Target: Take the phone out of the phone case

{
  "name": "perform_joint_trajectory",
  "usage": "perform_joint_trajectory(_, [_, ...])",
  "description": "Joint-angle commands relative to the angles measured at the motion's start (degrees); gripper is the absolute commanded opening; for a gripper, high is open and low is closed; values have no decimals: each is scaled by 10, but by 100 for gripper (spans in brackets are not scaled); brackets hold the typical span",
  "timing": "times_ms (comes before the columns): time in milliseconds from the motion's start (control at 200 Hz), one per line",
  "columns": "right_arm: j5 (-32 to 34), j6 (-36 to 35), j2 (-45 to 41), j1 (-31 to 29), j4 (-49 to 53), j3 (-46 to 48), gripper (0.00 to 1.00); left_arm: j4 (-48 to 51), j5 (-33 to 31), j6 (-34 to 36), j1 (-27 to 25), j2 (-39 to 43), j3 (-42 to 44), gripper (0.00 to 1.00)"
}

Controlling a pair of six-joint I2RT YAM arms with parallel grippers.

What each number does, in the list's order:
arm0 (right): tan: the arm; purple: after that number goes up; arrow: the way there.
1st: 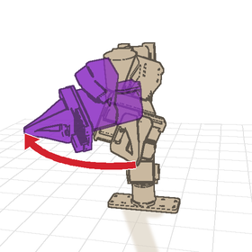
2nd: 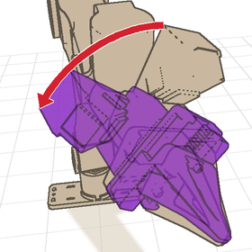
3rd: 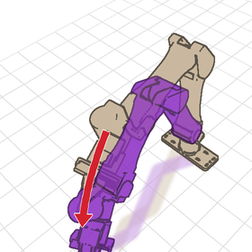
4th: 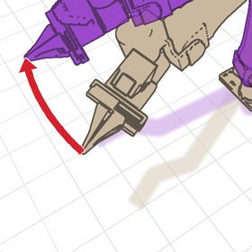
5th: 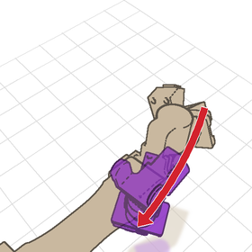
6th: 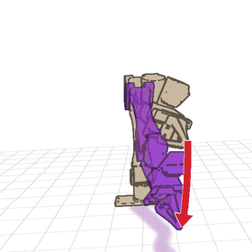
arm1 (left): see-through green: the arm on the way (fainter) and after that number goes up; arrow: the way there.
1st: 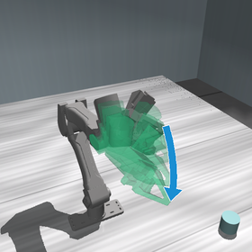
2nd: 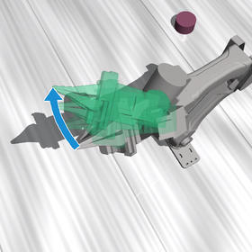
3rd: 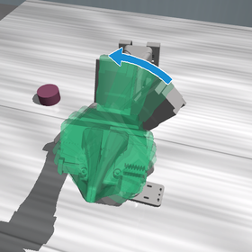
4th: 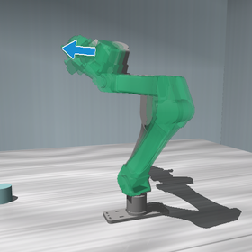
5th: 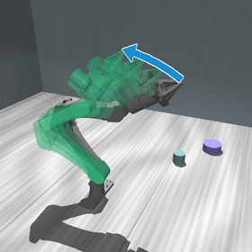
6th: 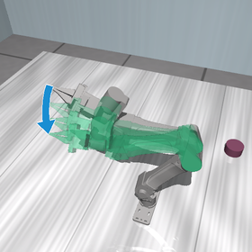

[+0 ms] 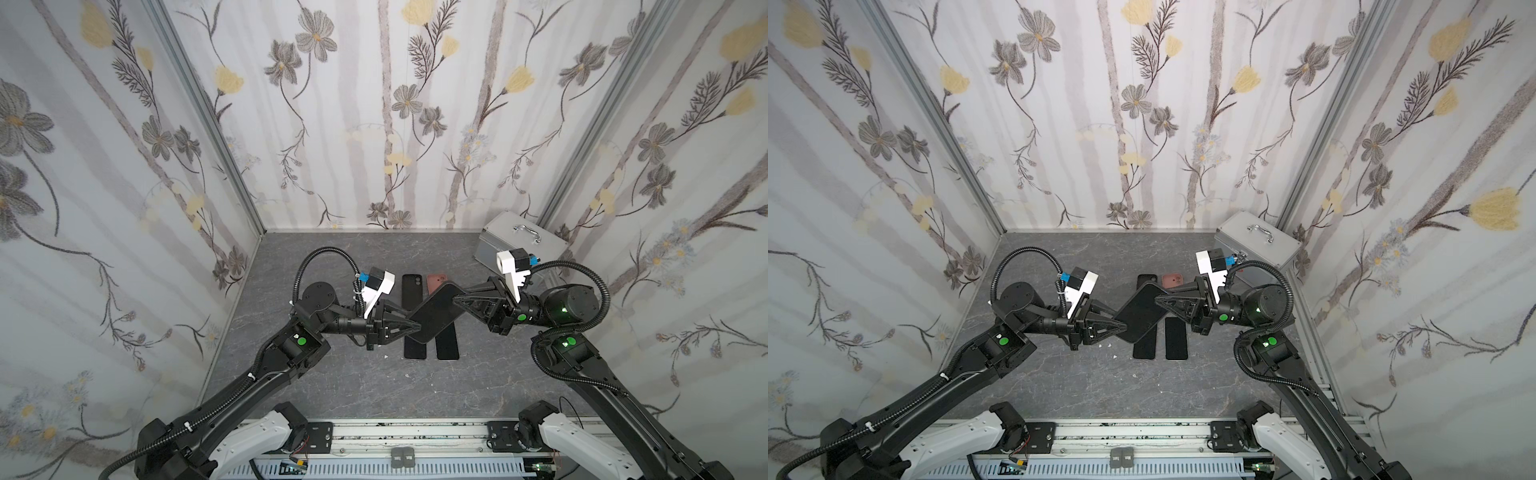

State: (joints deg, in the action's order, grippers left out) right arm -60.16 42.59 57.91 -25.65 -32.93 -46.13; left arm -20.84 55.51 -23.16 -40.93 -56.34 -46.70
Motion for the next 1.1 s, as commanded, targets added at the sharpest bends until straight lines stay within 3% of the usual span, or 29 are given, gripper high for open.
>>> perform_joint_trajectory(0, [14,30,-1,2,-65,2,0,-16,-5,-4,-1,-1,1,14])
perform_joint_trajectory(80, [15,31,-1,3,-65,7,0,-16,-11,-3,0,-1,1,0])
perform_joint_trajectory(145, [18,27,-4,5,-61,10,0,-17,-22,-4,0,1,2,0])
perform_joint_trajectory(180, [24,20,-8,7,-53,10,5,-17,-27,-5,0,2,3,0])
perform_joint_trajectory(280, [77,-34,-24,13,25,2,35,-13,-46,-2,0,5,7,0])
perform_joint_trajectory(335, [134,-84,-36,16,98,-10,44,1,-74,3,2,7,4,0])
perform_joint_trajectory(365, [167,-110,-43,17,131,-13,70,15,-90,10,3,7,0,0])
perform_joint_trajectory(380, [188,-120,-47,17,143,-14,76,25,-104,14,3,7,-2,0])
perform_joint_trajectory(470, [282,-160,-54,19,224,-32,89,99,-158,50,2,-4,-29,0])
perform_joint_trajectory(605, [395,-205,-46,21,315,-49,90,149,-174,92,2,-21,-54,0])
perform_joint_trajectory(654, [397,-213,-40,28,347,-63,88,166,-171,108,2,-28,-63,0])
perform_joint_trajectory(714, [365,-250,-35,35,381,-78,84,195,-170,136,2,-36,-77,0])
perform_joint_trajectory(744, [358,-270,-33,34,397,-86,94,209,-170,151,2,-40,-83,0])
perform_joint_trajectory(774, [349,-284,-32,35,406,-88,95,221,-169,164,3,-44,-88,0])
perform_joint_trajectory(919, [278,-319,-29,37,425,-102,86,279,-152,245,2,-58,-112,0])
perform_joint_trajectory(1094, [111,-322,4,66,449,-137,84,300,-120,336,2,-32,-108,0])
